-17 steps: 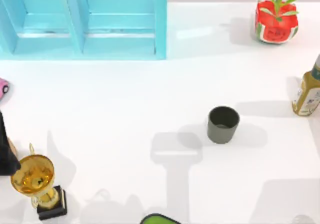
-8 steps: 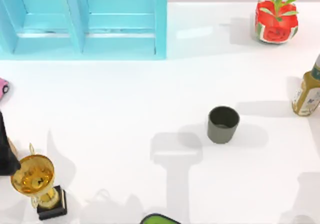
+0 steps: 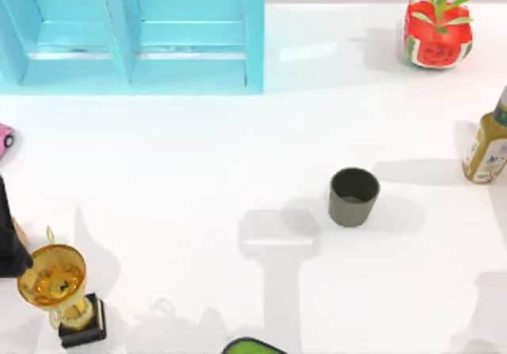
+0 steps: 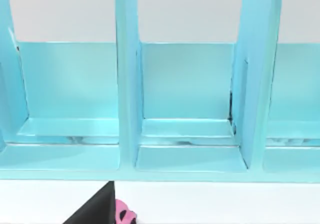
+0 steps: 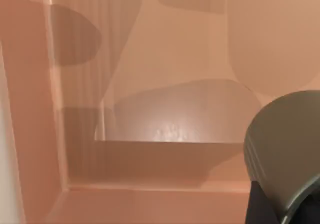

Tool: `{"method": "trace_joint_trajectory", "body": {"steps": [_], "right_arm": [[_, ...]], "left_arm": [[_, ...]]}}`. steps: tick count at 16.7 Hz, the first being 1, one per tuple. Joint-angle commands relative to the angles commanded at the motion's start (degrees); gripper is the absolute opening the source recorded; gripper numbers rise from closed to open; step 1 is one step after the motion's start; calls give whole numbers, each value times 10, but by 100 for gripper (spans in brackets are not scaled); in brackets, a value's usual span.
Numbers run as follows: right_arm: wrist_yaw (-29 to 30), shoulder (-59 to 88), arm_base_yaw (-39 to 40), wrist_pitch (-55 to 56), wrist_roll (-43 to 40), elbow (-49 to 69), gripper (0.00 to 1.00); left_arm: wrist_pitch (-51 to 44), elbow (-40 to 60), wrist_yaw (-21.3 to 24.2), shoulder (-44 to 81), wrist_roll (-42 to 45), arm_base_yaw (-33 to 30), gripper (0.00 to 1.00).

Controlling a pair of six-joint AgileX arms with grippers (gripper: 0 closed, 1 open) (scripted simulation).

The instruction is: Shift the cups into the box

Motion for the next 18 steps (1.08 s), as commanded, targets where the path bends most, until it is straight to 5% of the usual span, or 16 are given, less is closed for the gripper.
{"method": "trace_joint_trajectory", "body": {"steps": [9,18], "right_arm": [[0,0,0,0,0,0,98],[0,0,1,0,0,0,100]], "left_arm": [[0,0,0,0,0,0,100],[0,0,0,0,0,0,100]]}}
